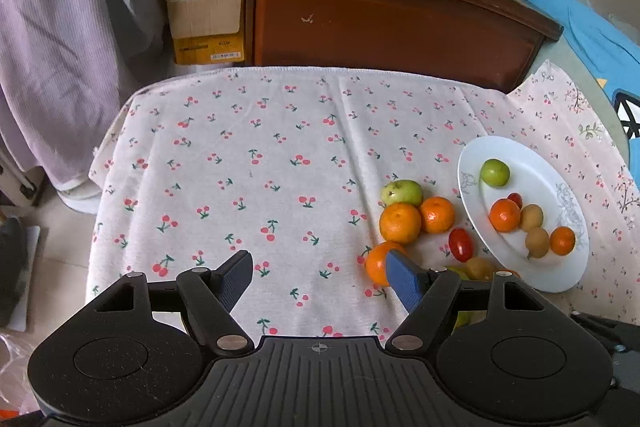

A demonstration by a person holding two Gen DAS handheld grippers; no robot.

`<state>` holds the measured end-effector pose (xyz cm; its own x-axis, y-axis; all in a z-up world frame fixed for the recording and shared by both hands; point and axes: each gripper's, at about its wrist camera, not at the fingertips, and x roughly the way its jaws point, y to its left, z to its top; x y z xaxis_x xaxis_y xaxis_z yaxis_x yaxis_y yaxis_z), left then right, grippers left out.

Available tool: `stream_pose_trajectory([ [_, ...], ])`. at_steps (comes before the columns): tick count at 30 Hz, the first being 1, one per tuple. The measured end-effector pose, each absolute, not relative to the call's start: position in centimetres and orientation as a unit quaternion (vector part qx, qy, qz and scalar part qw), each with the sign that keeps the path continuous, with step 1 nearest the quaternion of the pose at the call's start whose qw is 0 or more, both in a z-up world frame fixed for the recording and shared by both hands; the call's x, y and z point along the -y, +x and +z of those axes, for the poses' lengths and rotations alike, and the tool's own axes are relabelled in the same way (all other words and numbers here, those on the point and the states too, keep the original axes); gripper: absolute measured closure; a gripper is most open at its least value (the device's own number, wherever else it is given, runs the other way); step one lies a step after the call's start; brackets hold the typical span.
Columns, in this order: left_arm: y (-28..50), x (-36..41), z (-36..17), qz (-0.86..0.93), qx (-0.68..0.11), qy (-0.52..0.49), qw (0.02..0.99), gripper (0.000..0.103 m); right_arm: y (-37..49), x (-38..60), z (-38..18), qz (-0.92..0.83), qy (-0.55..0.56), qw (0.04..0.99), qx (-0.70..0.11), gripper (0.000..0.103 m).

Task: Organize fruits
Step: 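Move left gripper to a tangerine while right gripper approaches a green fruit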

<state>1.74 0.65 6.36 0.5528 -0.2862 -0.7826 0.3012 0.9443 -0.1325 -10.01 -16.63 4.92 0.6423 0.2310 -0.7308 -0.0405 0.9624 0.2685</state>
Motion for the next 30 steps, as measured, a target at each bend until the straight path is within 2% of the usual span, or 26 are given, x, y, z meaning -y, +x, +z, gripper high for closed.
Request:
stream_pose_trajectory([
  [14, 1.9, 0.2, 5.5, -0.179, -0.447, 0.003, 0.877, 0.029, -8.8, 15.2, 3.3, 0.071, 0.087, 0.901, -0.419, 0.067],
  [17, 1.8, 0.7, 5.2, -0.186, -0.442, 0.01, 0.877, 0.029, -8.9, 15.3, 3.2, 0.071, 0.083, 0.903, -0.416, 0.076],
  [30, 1.8, 2.3, 3.3, -0.209, -0.43, 0.017, 0.878, 0.032, -10.2, 16.4, 4.0, 0.062, 0.093, 0.898, -0.426, 0.076],
])
